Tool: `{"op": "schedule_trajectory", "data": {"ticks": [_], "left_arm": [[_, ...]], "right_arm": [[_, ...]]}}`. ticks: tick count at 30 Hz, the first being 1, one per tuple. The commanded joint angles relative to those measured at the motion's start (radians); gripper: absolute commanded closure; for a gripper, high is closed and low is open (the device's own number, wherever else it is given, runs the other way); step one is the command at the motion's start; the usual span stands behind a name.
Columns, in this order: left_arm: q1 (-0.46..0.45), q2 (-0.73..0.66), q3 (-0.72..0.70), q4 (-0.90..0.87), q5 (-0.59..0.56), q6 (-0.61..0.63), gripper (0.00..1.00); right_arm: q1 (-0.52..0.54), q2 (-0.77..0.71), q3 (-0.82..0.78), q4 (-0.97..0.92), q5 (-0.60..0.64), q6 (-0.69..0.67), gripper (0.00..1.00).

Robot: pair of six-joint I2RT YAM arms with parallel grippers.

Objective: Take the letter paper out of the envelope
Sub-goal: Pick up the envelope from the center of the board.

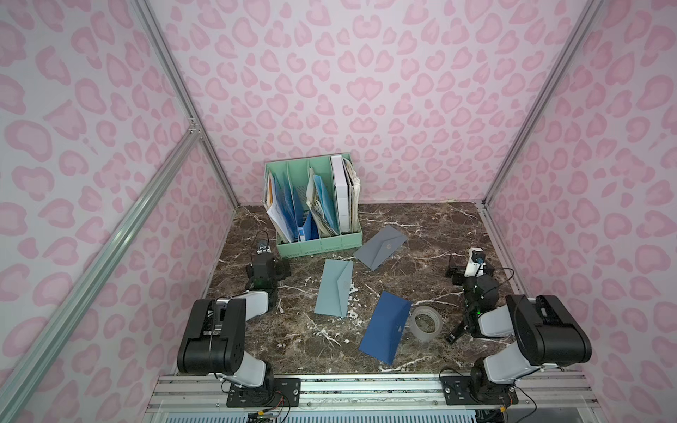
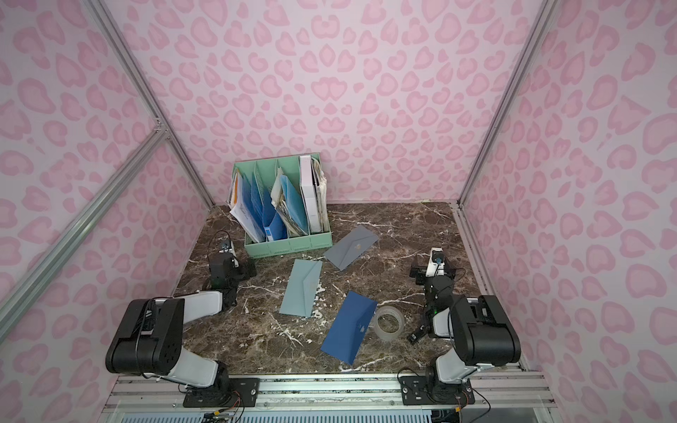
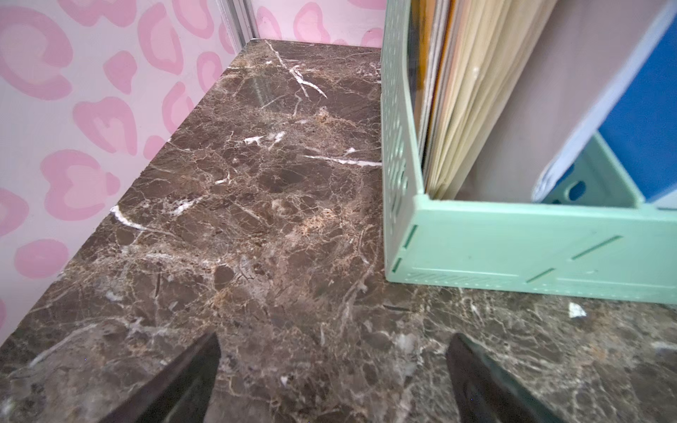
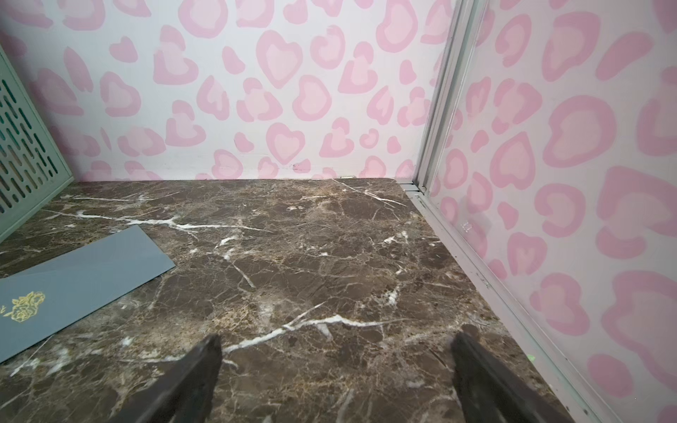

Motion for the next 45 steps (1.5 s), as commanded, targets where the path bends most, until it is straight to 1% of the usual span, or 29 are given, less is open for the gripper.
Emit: {"op": "schedule_trajectory", "data": {"ticks": [1, 4, 9, 14, 20, 23, 24, 25, 28, 29, 30, 31, 32, 33, 34, 35, 36, 37, 38, 39, 40, 41, 42, 43, 44, 45], "left_arm": [[0.002, -0.007, 0.001, 0.003, 0.004, 0.007, 0.01], [0.002, -0.007, 0.000, 0.000, 0.004, 0.008, 0.01], [0.001, -0.008, -0.003, 0.006, 0.003, 0.007, 0.01], [0.000, -0.009, -0.002, 0.004, 0.004, 0.007, 0.01], [0.001, -0.007, -0.001, 0.003, 0.003, 0.007, 0.01], [0.001, -0.012, -0.003, 0.002, 0.003, 0.007, 0.01], [0.000, -0.021, 0.001, -0.001, 0.001, 0.008, 0.01], [-0.002, -0.038, 0.037, -0.079, -0.015, 0.005, 0.01], [-0.021, -0.076, 0.238, -0.409, -0.154, -0.043, 0.01], [-0.022, -0.090, 0.281, -0.452, -0.161, -0.049, 0.01], [-0.028, -0.113, 0.312, -0.461, -0.171, -0.045, 0.01], [-0.040, -0.137, 0.337, -0.453, -0.196, -0.044, 0.01], [-0.049, -0.160, 0.368, -0.455, -0.227, -0.049, 0.01], [-0.054, -0.181, 0.419, -0.480, -0.259, -0.068, 0.01], [-0.058, -0.196, 0.483, -0.517, -0.278, -0.089, 0.01], [-0.060, -0.204, 0.547, -0.556, -0.292, -0.110, 0.01], [-0.062, -0.207, 0.628, -0.629, -0.295, -0.134, 0.01], [-0.061, -0.200, 0.722, -0.709, -0.295, -0.175, 0.01], [-0.057, -0.178, 0.814, -0.808, -0.295, -0.259, 0.01], [-0.052, -0.153, 0.898, -0.962, -0.287, -0.410, 0.01], [-0.043, -0.131, 0.985, -1.119, -0.250, -0.557, 0.02], [-0.029, -0.120, 0.988, -1.113, -0.179, -0.584, 0.02], [-0.010, -0.116, 0.978, -1.095, -0.080, -0.599, 0.02], [0.008, -0.114, 0.970, -1.101, -0.005, -0.638, 0.02], [0.010, -0.118, 0.956, -1.106, 0.035, -0.658, 0.04], [0.010, -0.123, 0.940, -1.095, 0.089, -0.657, 0.07]], "right_arm": [[0.002, -0.006, 0.007, -0.014, 0.001, 0.005, 0.02], [0.002, -0.026, 0.027, -0.087, 0.001, 0.005, 0.02], [0.001, -0.028, 0.028, -0.090, 0.001, 0.005, 0.02], [0.002, -0.024, 0.026, -0.079, 0.001, 0.005, 0.02], [0.002, 0.004, 0.001, 0.017, 0.002, 0.004, 0.02], [0.001, 0.000, 0.000, 0.015, 0.001, -0.001, 0.02], [0.009, -0.016, 0.006, -0.003, 0.019, -0.003, 0.02], [0.028, -0.052, 0.028, -0.069, 0.062, -0.012, 0.02], [0.080, -0.151, 0.156, -0.352, 0.179, -0.038, 0.02], [0.090, -0.181, 0.201, -0.403, 0.207, -0.014, 0.02], [0.092, -0.213, 0.247, -0.421, 0.183, -0.011, 0.02], [0.091, -0.226, 0.293, -0.405, 0.160, -0.023, 0.02], [0.097, -0.229, 0.334, -0.393, 0.169, -0.014, 0.02], [0.106, -0.236, 0.431, -0.433, 0.191, 0.004, 0.02], [0.112, -0.238, 0.548, -0.515, 0.194, 0.028, 0.02], [0.112, -0.232, 0.668, -0.620, 0.187, 0.071, 0.02], [0.109, -0.216, 0.825, -0.759, 0.168, 0.137, 0.02], [0.105, -0.183, 0.976, -0.947, 0.154, 0.238, 0.02], [0.096, -0.144, 1.123, -1.115, 0.184, 0.382, 0.02], [0.081, -0.111, 1.239, -1.264, 0.215, 0.569, 0.02], [0.046, -0.078, 1.320, -1.420, 0.173, 0.722, 0.03], [-0.015, -0.066, 1.324, -1.392, -0.038, 0.752, 0.03], [-0.042, -0.065, 1.297, -1.327, -0.182, 0.727, 0.02], [-0.037, -0.068, 1.287, -1.341, -0.193, 0.724, 0.02], [-0.009, -0.072, 1.304, -1.414, -0.121, 0.708, 0.03], [0.013, -0.070, 1.326, -1.477, -0.083, 0.681, 0.05]]}}
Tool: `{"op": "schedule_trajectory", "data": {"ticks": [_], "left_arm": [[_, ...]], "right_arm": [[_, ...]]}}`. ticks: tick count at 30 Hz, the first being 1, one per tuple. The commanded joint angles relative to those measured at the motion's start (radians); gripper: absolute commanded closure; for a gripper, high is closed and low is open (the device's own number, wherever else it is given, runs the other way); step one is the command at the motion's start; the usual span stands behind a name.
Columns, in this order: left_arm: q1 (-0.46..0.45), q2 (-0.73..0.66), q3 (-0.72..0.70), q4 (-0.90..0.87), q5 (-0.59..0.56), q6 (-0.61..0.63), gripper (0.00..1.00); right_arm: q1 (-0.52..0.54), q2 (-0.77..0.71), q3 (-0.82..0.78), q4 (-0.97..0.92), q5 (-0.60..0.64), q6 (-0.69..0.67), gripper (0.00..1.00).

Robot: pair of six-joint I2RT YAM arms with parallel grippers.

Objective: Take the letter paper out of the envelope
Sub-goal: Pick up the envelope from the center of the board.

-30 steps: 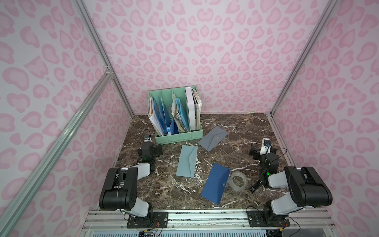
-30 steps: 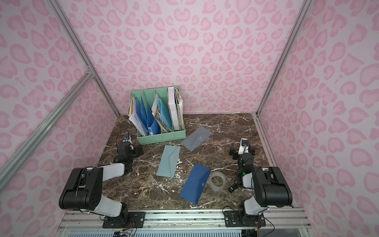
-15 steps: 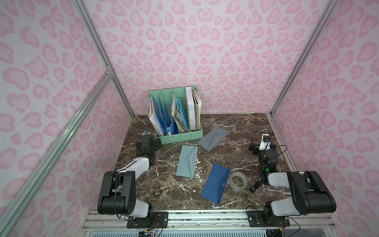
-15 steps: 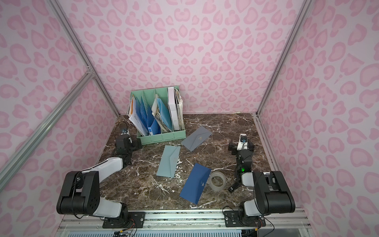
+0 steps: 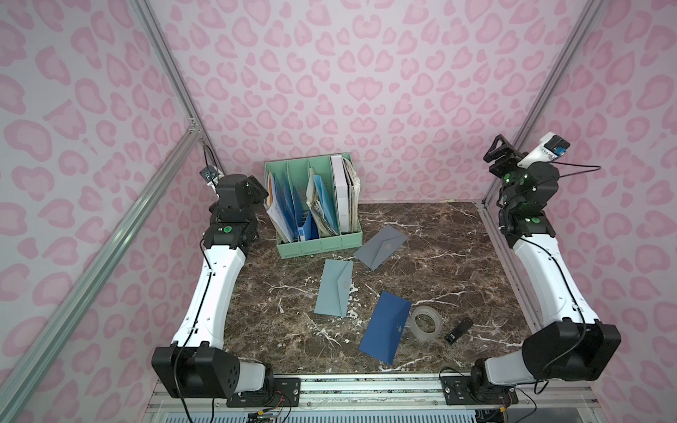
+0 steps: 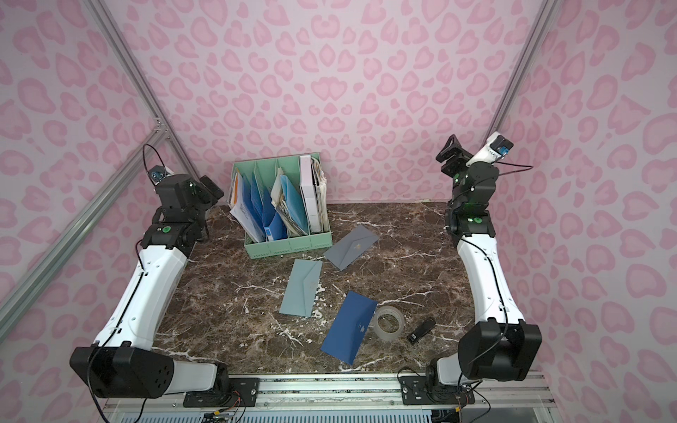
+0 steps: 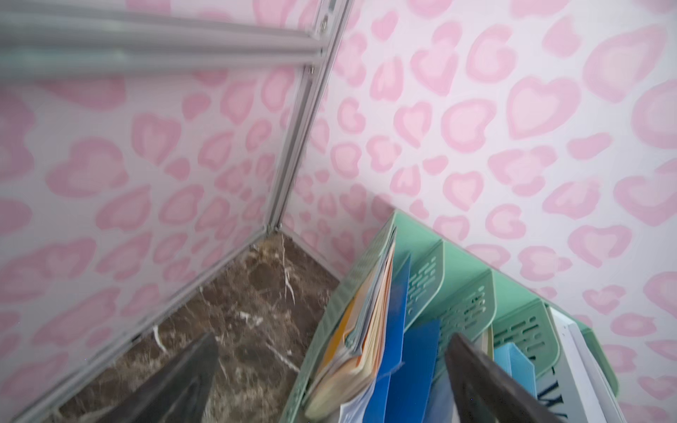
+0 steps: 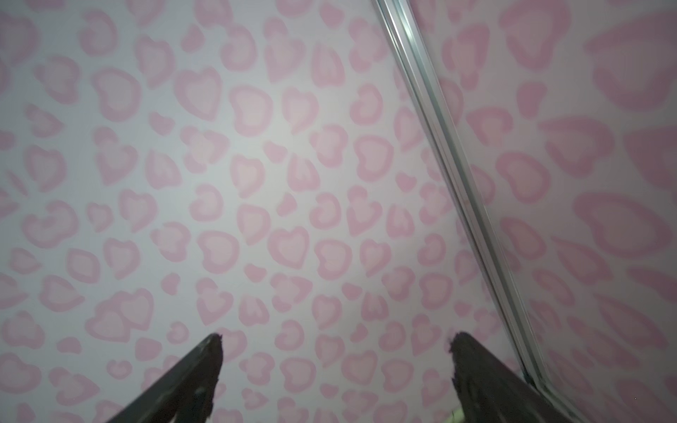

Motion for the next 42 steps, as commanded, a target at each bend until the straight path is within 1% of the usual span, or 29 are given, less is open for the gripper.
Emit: {"op": "schedule_trajectory", "data": {"ticks": [1, 2, 4, 7, 9, 12, 14, 16, 19, 23, 25, 27, 30, 32, 36, 39, 42], "left_arm": [[0.005, -0.007, -0.048, -0.158, 0.253, -0.156, 0.13], [0.000, -0.012, -0.065, -0.176, 0.296, -0.172, 0.19], [-0.021, -0.012, -0.078, -0.237, 0.346, -0.184, 0.25], [-0.071, -0.009, -0.101, -0.330, 0.406, -0.181, 0.29], [-0.112, -0.006, -0.126, -0.357, 0.431, -0.185, 0.29], [-0.172, 0.009, -0.168, -0.363, 0.499, -0.200, 0.31], [-0.210, 0.026, -0.178, -0.365, 0.554, -0.183, 0.31], [-0.254, 0.047, -0.185, -0.358, 0.584, -0.139, 0.31], [-0.300, 0.068, -0.204, -0.325, 0.620, -0.110, 0.31], [-0.339, 0.093, -0.222, -0.283, 0.663, -0.108, 0.31], [-0.355, 0.109, -0.223, -0.278, 0.664, -0.113, 0.31], [-0.365, 0.126, -0.222, -0.272, 0.669, -0.117, 0.31], [-0.381, 0.146, -0.213, -0.267, 0.676, -0.117, 0.31], [-0.389, 0.156, -0.204, -0.270, 0.679, -0.109, 0.31], [-0.392, 0.175, -0.189, -0.298, 0.672, -0.094, 0.31], [-0.393, 0.185, -0.184, -0.313, 0.669, -0.087, 0.31], [-0.394, 0.195, -0.178, -0.322, 0.671, -0.080, 0.31]], "right_arm": [[0.062, 0.010, 0.054, -0.343, -0.063, 0.060, 0.08], [0.091, 0.011, 0.067, -0.391, -0.042, 0.023, 0.12], [0.144, -0.009, 0.050, -0.443, 0.012, -0.017, 0.16], [0.192, -0.034, -0.005, -0.485, 0.025, -0.045, 0.17], [0.221, -0.007, 0.010, -0.551, 0.024, -0.048, 0.19], [0.276, 0.080, 0.056, -0.636, -0.008, -0.035, 0.20], [0.327, 0.164, 0.125, -0.723, -0.002, -0.015, 0.20], [0.371, 0.254, 0.203, -0.801, 0.005, 0.006, 0.17], [0.419, 0.375, 0.312, -0.901, 0.021, 0.040, 0.14], [0.426, 0.540, 0.437, -0.999, -0.067, 0.100, 0.11], [0.425, 0.645, 0.518, -1.066, -0.108, 0.125, 0.09], [0.435, 0.738, 0.614, -1.137, -0.105, 0.140, 0.07], [0.447, 0.839, 0.715, -1.167, -0.097, 0.146, 0.05], [0.452, 0.885, 0.765, -1.172, -0.096, 0.155, 0.04], [0.458, 1.000, 0.895, -1.274, -0.081, 0.205, 0.05], [0.471, 1.032, 0.907, -1.292, -0.049, 0.233, 0.09], [0.476, 1.047, 0.905, -1.288, -0.034, 0.249, 0.11]]}}
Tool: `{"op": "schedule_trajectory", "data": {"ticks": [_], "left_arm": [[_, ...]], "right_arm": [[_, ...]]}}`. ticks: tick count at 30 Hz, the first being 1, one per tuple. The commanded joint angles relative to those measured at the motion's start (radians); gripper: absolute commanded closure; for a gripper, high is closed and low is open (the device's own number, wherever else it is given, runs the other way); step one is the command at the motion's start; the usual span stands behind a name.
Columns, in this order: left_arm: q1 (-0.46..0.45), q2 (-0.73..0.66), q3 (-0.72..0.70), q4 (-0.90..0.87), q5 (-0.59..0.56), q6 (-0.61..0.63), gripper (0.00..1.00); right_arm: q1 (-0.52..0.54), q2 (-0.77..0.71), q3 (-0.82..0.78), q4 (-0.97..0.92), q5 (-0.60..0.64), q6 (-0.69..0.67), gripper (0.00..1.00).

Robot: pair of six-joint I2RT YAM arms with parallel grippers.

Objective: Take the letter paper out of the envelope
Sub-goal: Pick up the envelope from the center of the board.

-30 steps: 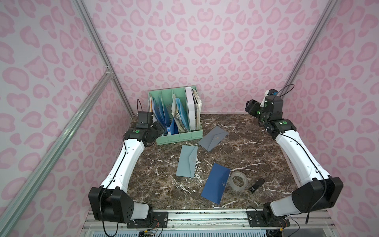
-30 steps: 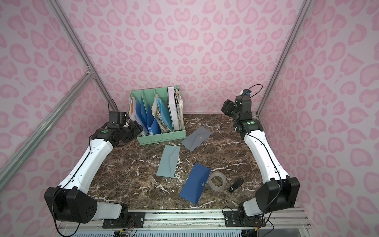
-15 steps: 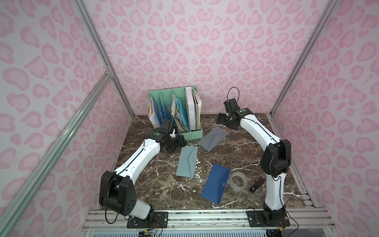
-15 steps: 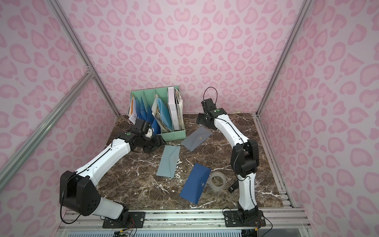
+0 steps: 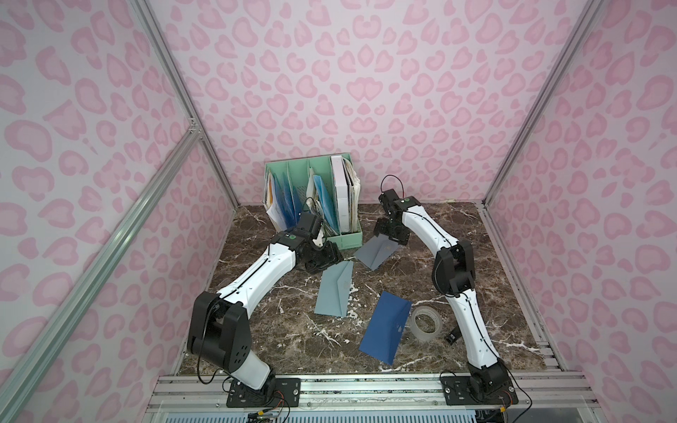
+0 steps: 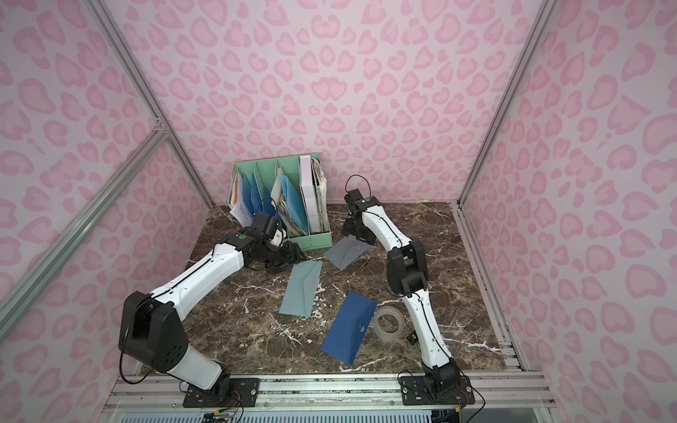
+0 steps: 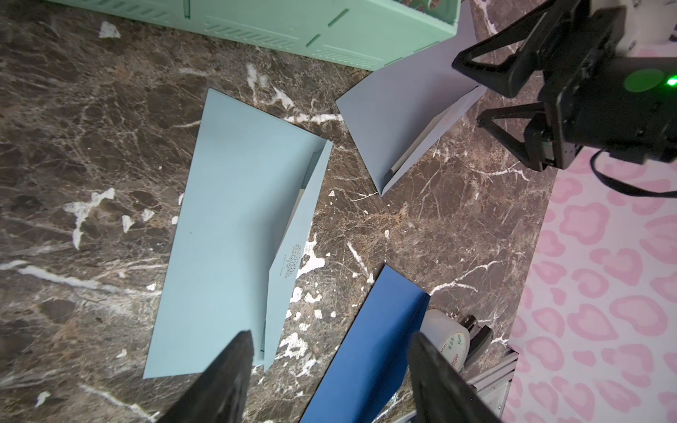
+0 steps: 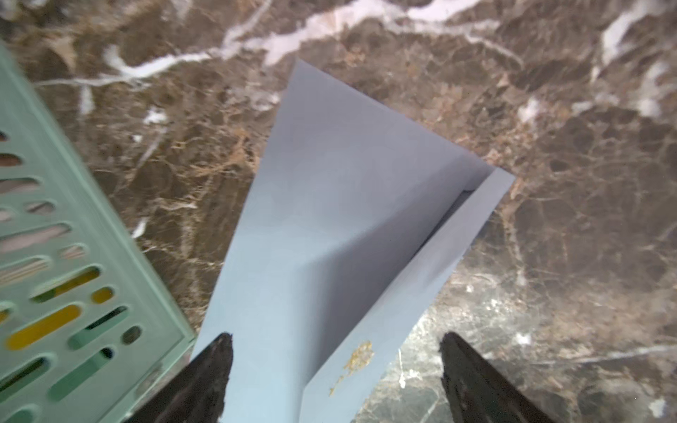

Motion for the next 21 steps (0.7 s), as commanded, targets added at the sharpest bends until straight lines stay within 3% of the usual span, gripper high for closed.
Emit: {"op": "schedule_trajectory", "data": {"ticks": [1, 10, 21], "left_arm": [[-0.001, 0.007, 0.011, -0.028, -0.001, 0.024, 0.31], [-0.001, 0.031, 0.029, -0.044, -0.002, 0.035, 0.32], [-0.001, 0.058, 0.056, -0.049, 0.006, 0.040, 0.34]], "right_arm": [[0.006, 0.010, 0.009, -0.045, 0.027, 0.047, 0.11], [0.011, 0.037, 0.009, -0.067, 0.028, 0.078, 0.17], [0.009, 0.033, 0.006, -0.078, 0.014, 0.091, 0.35]]}}
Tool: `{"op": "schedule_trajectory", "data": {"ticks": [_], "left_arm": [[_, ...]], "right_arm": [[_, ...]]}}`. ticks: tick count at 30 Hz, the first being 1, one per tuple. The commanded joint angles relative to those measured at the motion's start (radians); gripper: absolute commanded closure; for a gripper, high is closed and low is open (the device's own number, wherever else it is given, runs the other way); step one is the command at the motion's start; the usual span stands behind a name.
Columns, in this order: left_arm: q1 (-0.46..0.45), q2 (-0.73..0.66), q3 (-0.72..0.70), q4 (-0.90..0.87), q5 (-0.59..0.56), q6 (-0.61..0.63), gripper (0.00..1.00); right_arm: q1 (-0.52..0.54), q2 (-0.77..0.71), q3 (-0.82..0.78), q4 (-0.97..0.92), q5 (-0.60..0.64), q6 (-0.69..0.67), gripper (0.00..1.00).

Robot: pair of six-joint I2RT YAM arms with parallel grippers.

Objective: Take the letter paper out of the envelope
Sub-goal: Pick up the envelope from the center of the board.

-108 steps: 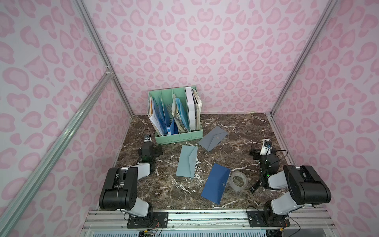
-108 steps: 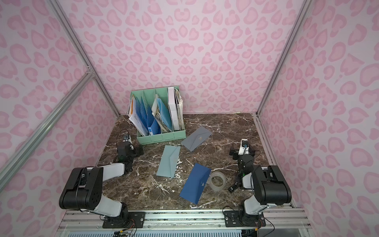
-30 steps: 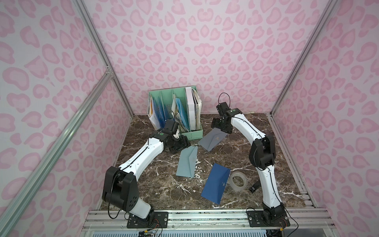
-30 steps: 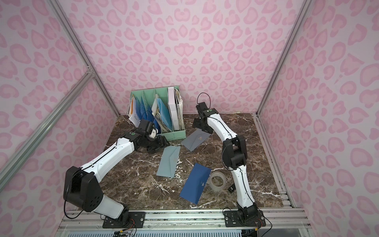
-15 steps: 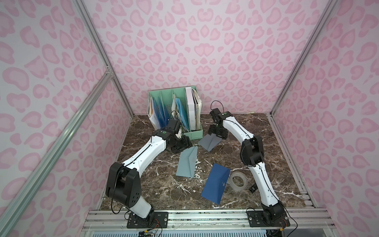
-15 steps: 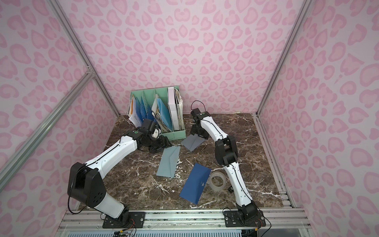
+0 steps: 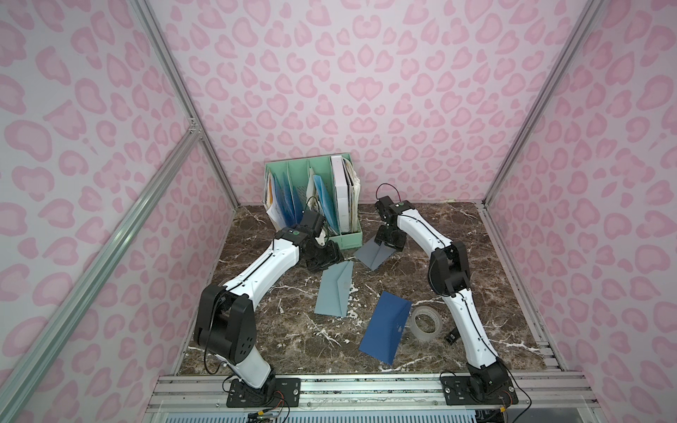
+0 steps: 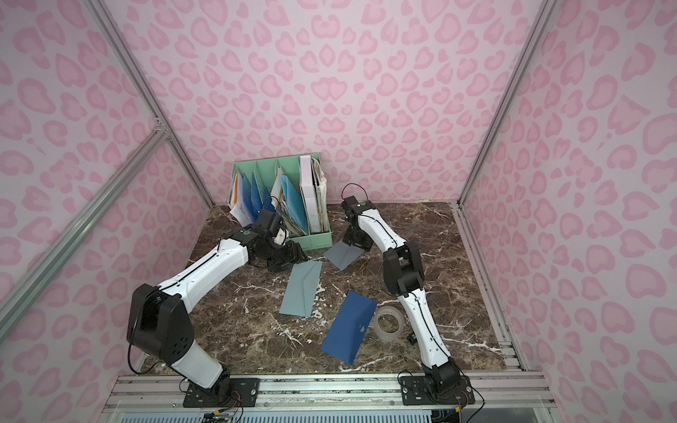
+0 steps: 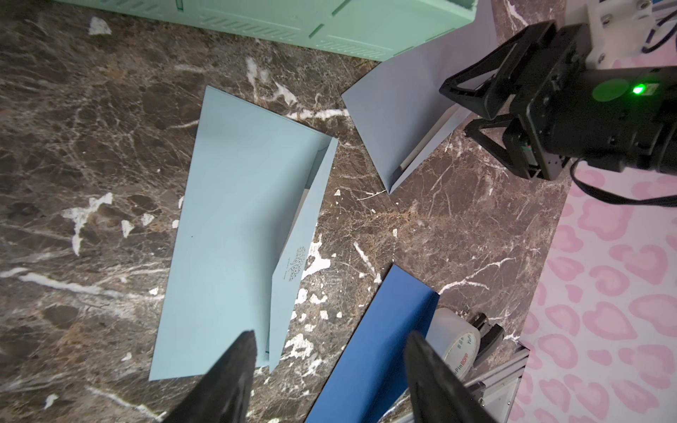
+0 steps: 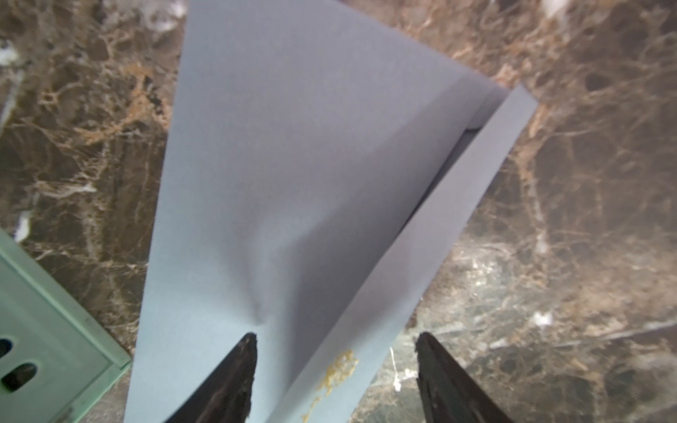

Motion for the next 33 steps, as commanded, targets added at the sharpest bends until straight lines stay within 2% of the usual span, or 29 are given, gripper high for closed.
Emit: {"op": "schedule_trajectory", "data": {"ticks": [1, 7, 10, 15, 22, 28, 32, 33], "left_arm": [[0.000, 0.004, 0.005, -0.012, 0.006, 0.012, 0.34], [0.000, 0.004, 0.008, -0.012, 0.010, 0.015, 0.34], [0.000, 0.004, 0.008, -0.011, 0.008, 0.015, 0.35], [0.000, 0.001, 0.008, -0.011, 0.010, 0.015, 0.35], [0.000, -0.002, 0.003, -0.012, 0.012, 0.014, 0.35], [0.001, -0.002, 0.008, -0.006, 0.019, 0.011, 0.35], [0.000, 0.002, 0.025, -0.005, 0.048, 0.005, 0.32], [0.000, 0.005, 0.034, -0.006, 0.057, 0.003, 0.31]], "right_arm": [[0.001, -0.010, -0.001, -0.023, -0.002, 0.018, 0.38], [0.001, -0.035, -0.034, -0.018, 0.003, 0.018, 0.44], [-0.001, -0.056, -0.076, -0.005, 0.004, 0.021, 0.51], [-0.001, -0.095, -0.144, 0.017, 0.011, 0.030, 0.53], [-0.010, -0.149, -0.236, 0.048, 0.024, 0.027, 0.71], [-0.015, -0.181, -0.304, 0.061, 0.048, 0.024, 0.81], [-0.021, -0.209, -0.338, 0.095, 0.060, -0.036, 1.00], [-0.021, -0.223, -0.348, 0.106, 0.072, -0.059, 1.00]]}}
